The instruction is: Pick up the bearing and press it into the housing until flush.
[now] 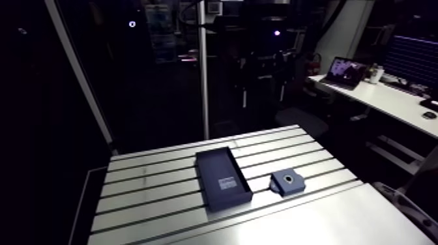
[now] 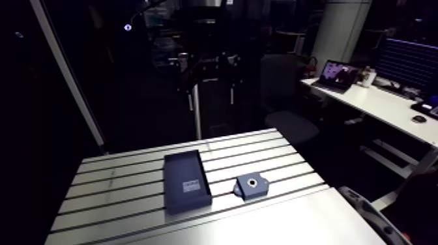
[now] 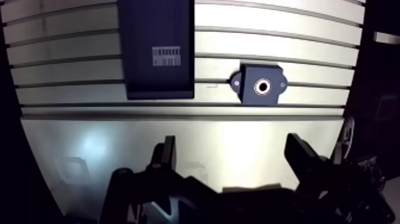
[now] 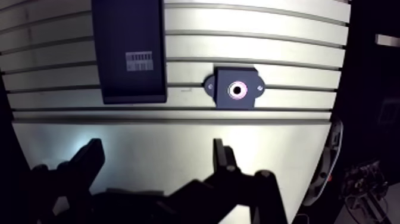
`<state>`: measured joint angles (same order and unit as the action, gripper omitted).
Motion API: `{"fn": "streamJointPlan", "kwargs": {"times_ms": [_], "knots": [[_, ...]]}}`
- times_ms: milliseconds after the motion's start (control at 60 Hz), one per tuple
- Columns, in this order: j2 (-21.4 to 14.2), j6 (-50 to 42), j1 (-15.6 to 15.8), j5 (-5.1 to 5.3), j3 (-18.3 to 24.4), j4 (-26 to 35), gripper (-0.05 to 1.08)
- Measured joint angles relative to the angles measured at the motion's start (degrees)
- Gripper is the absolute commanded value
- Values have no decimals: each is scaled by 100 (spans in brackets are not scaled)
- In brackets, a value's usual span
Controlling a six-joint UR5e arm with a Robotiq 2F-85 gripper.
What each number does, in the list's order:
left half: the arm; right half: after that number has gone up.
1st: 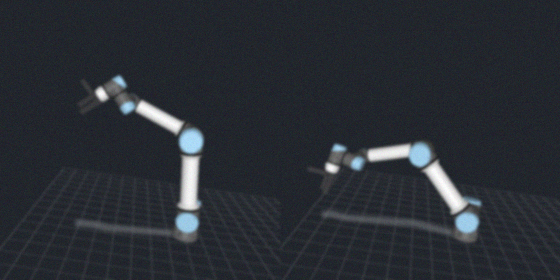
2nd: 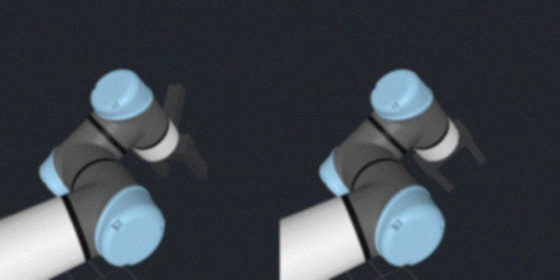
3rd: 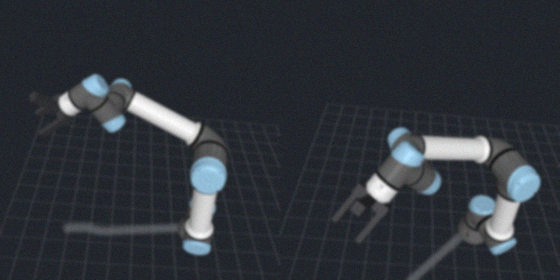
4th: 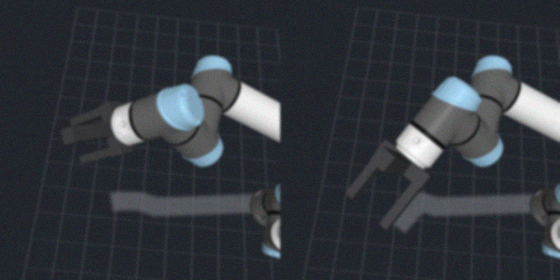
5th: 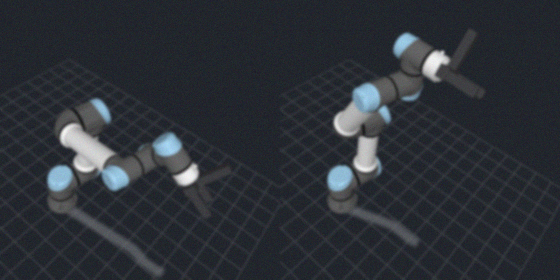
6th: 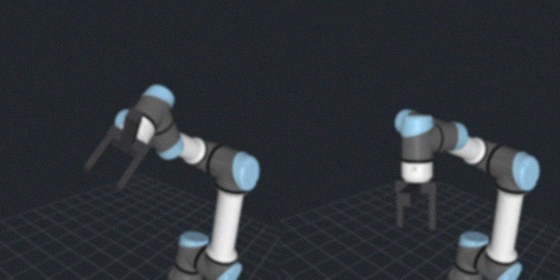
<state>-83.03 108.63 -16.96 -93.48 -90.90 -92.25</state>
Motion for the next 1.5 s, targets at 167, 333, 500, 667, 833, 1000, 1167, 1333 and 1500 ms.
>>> {"fn": "streamJointPlan", "kwargs": {"times_ms": [167, 333, 500, 667, 833, 1000, 1167, 1333, 1500], "knots": [[-41, -137, 273, 32, 189, 94, 1], [-109, -273, 472, 154, 421, 225, 1], [-122, -397, 586, 294, 662, 365, 1], [-6, -503, 689, 346, 896, 476, 1], [121, -597, 813, 287, 1036, 524, 1], [207, -654, 975, 141, 1097, 496, 1], [250, -674, 1134, 67, 1148, 475, 1], [256, -679, 1192, 72, 1116, 467, 1], [253, -680, 1208, 102, 1061, 462, 1]]}}
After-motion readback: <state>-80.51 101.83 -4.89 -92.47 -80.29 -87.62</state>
